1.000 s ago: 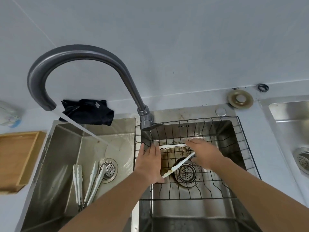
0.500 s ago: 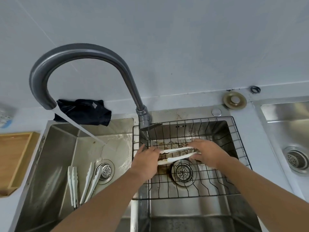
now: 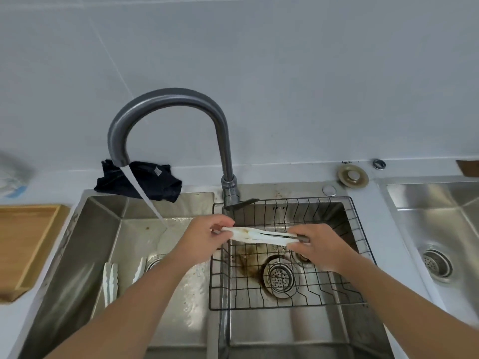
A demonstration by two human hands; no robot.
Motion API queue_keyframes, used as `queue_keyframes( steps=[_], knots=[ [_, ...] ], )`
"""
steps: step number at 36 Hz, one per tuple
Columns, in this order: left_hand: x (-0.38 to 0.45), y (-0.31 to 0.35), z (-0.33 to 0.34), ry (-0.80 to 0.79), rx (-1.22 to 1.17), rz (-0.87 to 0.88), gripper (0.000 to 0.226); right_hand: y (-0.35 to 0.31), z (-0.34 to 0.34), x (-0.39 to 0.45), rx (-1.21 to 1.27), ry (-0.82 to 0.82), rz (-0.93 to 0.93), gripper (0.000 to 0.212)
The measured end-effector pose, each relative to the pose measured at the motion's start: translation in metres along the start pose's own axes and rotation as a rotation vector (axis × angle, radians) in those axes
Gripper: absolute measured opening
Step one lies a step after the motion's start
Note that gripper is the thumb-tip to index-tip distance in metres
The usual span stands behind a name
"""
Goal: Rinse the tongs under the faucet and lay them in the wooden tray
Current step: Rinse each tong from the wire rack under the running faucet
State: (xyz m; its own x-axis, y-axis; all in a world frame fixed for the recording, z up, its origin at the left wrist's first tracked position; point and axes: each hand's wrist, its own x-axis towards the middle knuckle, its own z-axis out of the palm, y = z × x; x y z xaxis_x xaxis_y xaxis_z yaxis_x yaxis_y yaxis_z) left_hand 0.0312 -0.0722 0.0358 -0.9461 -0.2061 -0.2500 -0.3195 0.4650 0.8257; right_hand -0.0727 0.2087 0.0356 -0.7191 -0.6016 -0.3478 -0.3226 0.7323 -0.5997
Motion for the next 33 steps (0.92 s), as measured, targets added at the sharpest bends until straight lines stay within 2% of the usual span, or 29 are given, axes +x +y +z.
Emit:
queue_keyframes(
  steps=[6,11,16,21,24,29,33],
  knots=[
    [-0.019,-0.001,-0.029,0.11,-0.285,-0.034,0.024,-0.04,0.004,-0.007,0.111,-0.013,0.0,0.034],
    [-0.037,-0.01,-0.051,0.198,-0.504,-0.088,0.026,-0.074,0.009,-0.01,0.17,-0.031,-0.006,0.013],
    [-0.048,-0.02,-0.074,0.222,-0.626,-0.109,0.029,-0.101,0.022,-0.013,0.384,-0.049,0.044,0.012],
    [-0.053,-0.03,-0.102,0.168,-0.744,-0.143,0.027,-0.126,0.033,-0.011,0.526,-0.099,0.101,0.011],
    [-0.054,-0.034,-0.115,0.161,-0.75,-0.149,0.023,-0.142,0.039,-0.007,0.417,-0.117,0.101,0.009],
    [-0.06,-0.036,-0.137,0.147,-0.76,-0.158,0.021,-0.175,0.047,-0.003,0.317,-0.129,0.06,0.029],
    [-0.063,-0.037,-0.152,0.171,-0.78,-0.155,0.02,-0.203,0.059,0.0,0.289,-0.146,0.056,0.028]
  ],
)
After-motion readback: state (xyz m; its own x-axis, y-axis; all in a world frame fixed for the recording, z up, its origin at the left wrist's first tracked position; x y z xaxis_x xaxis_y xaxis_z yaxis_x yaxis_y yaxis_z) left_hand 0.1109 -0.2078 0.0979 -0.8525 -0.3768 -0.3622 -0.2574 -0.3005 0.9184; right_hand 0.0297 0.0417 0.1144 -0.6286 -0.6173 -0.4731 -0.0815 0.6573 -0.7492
